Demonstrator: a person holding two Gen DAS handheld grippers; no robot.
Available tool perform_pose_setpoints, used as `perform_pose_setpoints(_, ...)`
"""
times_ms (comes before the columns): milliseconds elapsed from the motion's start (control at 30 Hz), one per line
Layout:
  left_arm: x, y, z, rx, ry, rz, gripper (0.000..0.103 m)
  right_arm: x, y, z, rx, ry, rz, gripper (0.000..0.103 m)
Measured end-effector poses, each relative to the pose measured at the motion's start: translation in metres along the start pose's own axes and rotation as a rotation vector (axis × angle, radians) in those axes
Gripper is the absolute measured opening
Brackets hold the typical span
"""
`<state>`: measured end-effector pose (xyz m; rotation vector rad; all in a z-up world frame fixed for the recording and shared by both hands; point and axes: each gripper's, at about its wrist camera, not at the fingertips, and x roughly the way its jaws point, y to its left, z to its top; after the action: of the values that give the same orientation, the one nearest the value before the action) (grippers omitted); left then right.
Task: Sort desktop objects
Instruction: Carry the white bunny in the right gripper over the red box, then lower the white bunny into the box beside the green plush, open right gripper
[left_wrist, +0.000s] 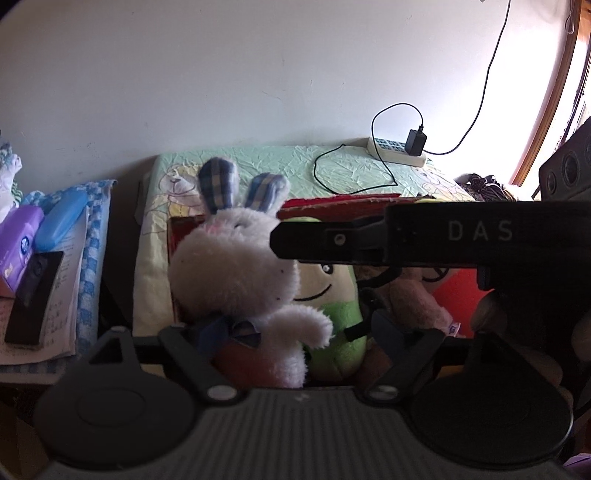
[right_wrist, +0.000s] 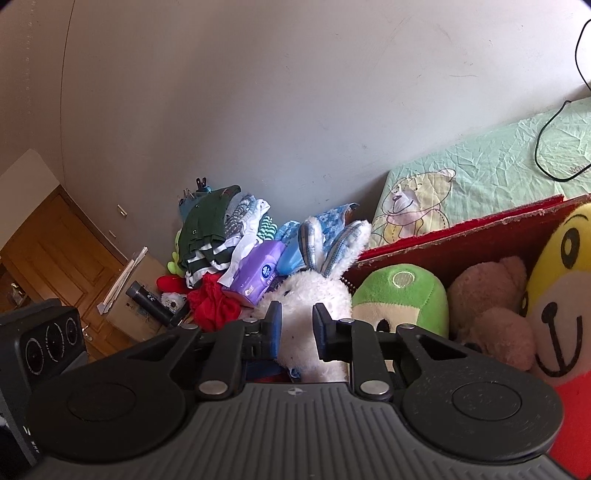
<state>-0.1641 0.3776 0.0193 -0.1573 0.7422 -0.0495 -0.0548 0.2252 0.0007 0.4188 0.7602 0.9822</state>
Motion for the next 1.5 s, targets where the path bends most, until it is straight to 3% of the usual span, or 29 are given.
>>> perform_pose_setpoints(333,0.016,0.008,0.01,0.016,0.015,0.017,0.088,0.016,-0.013,-0.001,0.037,0.046,-0.023,0.022)
perform_pose_setpoints(467,0.02,0.004,0.01,0.028,0.022,0.01,0.096,0.019,-0.024,-0.002,0.089,0.06,-0.006,0.023)
perform_pose_setpoints(833,0.023,-0.004,0.01,0.017,0.027,0.043,0.1,0.015,-0.041,-0.005,0.219,0.075,0.062,0.028)
perform_pose_setpoints(1200,0.022,-0.007,0.012,-0.006,0.044,0.083,0.101,0.008,-0.041,-0.009,0.212,0.032,0.095,0.034)
perform_pose_setpoints(1500,0.017,-0.006,0.013,-0.039,0.068,0.121,0.101,-0.005,-0.046,-0.012,0.233,-0.005,0.078,0.029)
